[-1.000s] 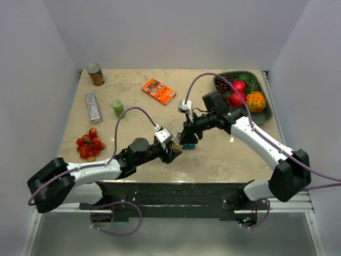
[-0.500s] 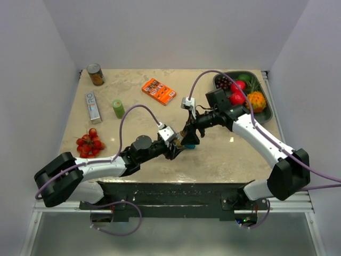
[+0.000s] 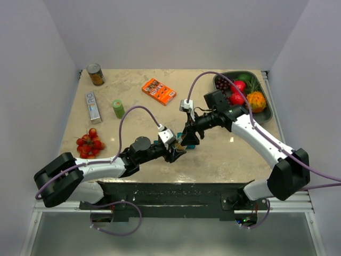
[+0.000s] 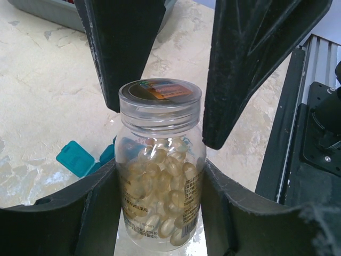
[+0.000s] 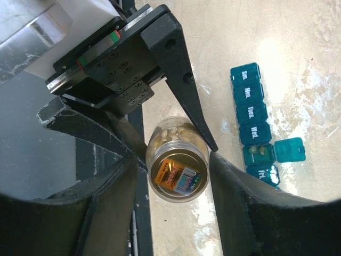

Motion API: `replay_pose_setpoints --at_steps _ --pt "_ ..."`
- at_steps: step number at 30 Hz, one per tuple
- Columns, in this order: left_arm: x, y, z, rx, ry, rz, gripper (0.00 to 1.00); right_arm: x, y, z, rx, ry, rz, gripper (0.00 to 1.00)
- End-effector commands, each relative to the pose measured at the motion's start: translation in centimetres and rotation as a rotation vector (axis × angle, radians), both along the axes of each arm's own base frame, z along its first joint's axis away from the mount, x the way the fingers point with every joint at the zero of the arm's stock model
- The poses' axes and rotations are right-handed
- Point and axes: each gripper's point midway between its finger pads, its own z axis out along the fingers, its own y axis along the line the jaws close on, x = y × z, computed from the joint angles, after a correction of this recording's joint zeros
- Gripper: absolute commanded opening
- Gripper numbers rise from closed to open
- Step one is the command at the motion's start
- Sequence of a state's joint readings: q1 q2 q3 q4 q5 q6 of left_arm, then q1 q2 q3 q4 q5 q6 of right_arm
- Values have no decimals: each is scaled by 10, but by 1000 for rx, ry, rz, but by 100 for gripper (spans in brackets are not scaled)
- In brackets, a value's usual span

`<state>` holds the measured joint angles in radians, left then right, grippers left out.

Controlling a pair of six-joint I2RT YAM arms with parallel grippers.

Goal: Sort the pills into containers

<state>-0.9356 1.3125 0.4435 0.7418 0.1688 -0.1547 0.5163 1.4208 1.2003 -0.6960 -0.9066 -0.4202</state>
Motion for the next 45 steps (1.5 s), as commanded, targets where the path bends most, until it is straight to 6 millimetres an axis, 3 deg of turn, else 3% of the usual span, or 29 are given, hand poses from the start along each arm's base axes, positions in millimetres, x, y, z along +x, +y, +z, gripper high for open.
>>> replay_pose_setpoints --at_steps 1,6,11,12,13,15,17,22,24,25,27,28,29,31,35,41,45 --pt "3 -3 37 -114 -65 2 0 2 4 3 -2 -25 14 46" --pt "6 0 39 -127 -43 35 2 2 3 2 -9 -31 13 0" --pt "4 7 46 -153 -28 57 40 1 -3 -2 -27 -53 -12 0" --pt "3 8 47 -161 -24 57 58 1 -6 -1 -30 -64 -23 0" --pt "1 10 53 -177 -28 56 66 4 -9 -4 -50 -80 -44 0" --pt "-3 14 54 -183 -21 56 79 6 -16 -5 -62 -101 -65 0" --pt "-8 20 59 -190 -20 51 84 6 -25 -8 -87 -111 -85 0" --pt "-15 38 70 -154 -34 65 88 13 -60 -12 -157 -143 -138 0" --pt "-16 48 65 -58 -52 72 89 21 -87 -19 -204 -141 -190 0" --pt "-13 51 78 -44 -78 81 90 24 -98 -19 -218 -150 -216 0" --pt "-13 64 69 75 -108 92 90 33 -133 -27 -285 -161 -297 0" --pt "-7 70 77 98 -130 132 91 31 -145 -30 -308 -162 -325 0" --pt "-4 77 74 146 -159 149 92 38 -168 -34 -348 -180 -378 0" --pt "2 92 64 217 -162 204 92 37 -190 -40 -390 -180 -426 0" --pt "2 101 53 237 -169 232 93 43 -243 -53 -468 -174 -560 0" --pt "2 109 40 311 -160 240 93 45 -282 -72 -524 -148 -646 0" --pt "0 114 40 313 -167 244 93 51 -296 -80 -546 -156 -695 1"
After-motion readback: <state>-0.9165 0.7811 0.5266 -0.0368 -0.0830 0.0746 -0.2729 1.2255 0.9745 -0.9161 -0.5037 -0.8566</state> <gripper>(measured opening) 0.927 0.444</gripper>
